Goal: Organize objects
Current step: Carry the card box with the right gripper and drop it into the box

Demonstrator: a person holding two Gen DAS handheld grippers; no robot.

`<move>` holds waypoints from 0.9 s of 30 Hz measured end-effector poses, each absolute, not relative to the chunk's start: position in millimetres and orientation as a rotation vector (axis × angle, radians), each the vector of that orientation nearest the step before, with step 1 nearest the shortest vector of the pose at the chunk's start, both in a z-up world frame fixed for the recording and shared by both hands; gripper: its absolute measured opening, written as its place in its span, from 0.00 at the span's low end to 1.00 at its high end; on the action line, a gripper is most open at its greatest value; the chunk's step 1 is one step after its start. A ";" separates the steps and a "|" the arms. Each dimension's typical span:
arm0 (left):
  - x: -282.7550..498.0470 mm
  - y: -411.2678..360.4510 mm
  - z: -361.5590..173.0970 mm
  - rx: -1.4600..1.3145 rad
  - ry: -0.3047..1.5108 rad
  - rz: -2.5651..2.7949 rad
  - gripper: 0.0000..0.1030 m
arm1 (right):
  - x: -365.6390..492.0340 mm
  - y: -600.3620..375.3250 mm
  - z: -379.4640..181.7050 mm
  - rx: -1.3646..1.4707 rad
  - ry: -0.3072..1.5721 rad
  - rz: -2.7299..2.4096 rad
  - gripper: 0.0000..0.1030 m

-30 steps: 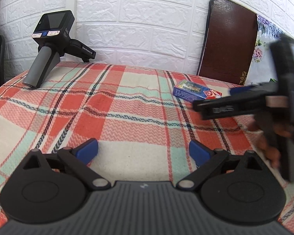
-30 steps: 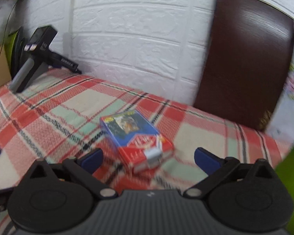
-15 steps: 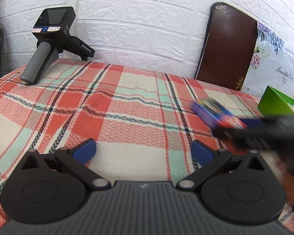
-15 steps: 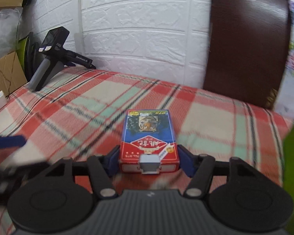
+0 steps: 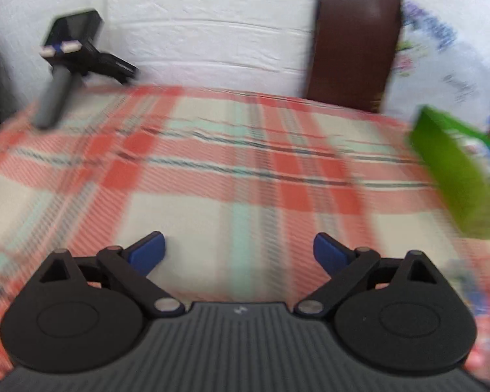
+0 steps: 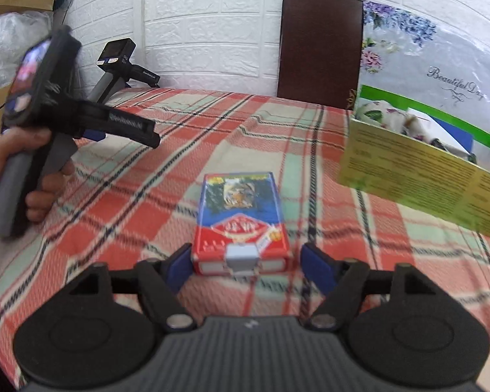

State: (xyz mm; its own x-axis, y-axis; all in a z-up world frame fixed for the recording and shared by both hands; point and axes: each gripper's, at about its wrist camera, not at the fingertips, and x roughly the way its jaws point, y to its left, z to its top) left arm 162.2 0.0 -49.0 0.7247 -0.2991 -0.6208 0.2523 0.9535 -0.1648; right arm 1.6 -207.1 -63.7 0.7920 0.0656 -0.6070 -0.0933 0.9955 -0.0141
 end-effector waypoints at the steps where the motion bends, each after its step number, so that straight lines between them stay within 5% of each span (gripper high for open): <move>1: 153.1 -3.7 -44.6 -0.133 0.738 -0.370 0.86 | 0.1 -209.2 -64.0 -0.034 0.651 0.086 0.77; 8: 120.1 -57.8 -41.0 -0.227 0.971 -0.596 0.72 | 3.0 -209.1 -65.6 -0.038 0.649 0.094 0.78; 10: 116.9 -69.9 -43.8 -0.202 0.969 -0.583 0.70 | 6.4 -207.3 -67.1 -0.041 0.649 0.124 0.69; 11: 115.8 -75.3 -44.8 -0.180 0.959 -0.585 0.65 | 7.8 -205.8 -65.9 -0.045 0.645 0.139 0.59; 12: 114.7 -81.0 -45.3 -0.147 0.947 -0.593 0.54 | 9.3 -203.7 -65.0 -0.050 0.644 0.141 0.58; 16: 112.9 -92.5 -28.8 -0.104 0.914 -0.575 0.41 | 5.4 -214.4 -60.9 0.026 0.603 0.113 0.58; 27: 122.5 -223.2 51.5 0.047 0.673 -0.775 0.38 | 15.6 -315.2 -8.0 0.076 0.295 -0.141 0.58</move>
State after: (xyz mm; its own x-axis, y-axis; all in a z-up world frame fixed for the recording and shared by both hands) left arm 122.5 -223.2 51.5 0.5177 -0.6312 -0.5776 0.6602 0.7241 -0.1996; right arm 15.6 -315.2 -8.0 0.9471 -0.1275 -0.2945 0.1495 0.9873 0.0536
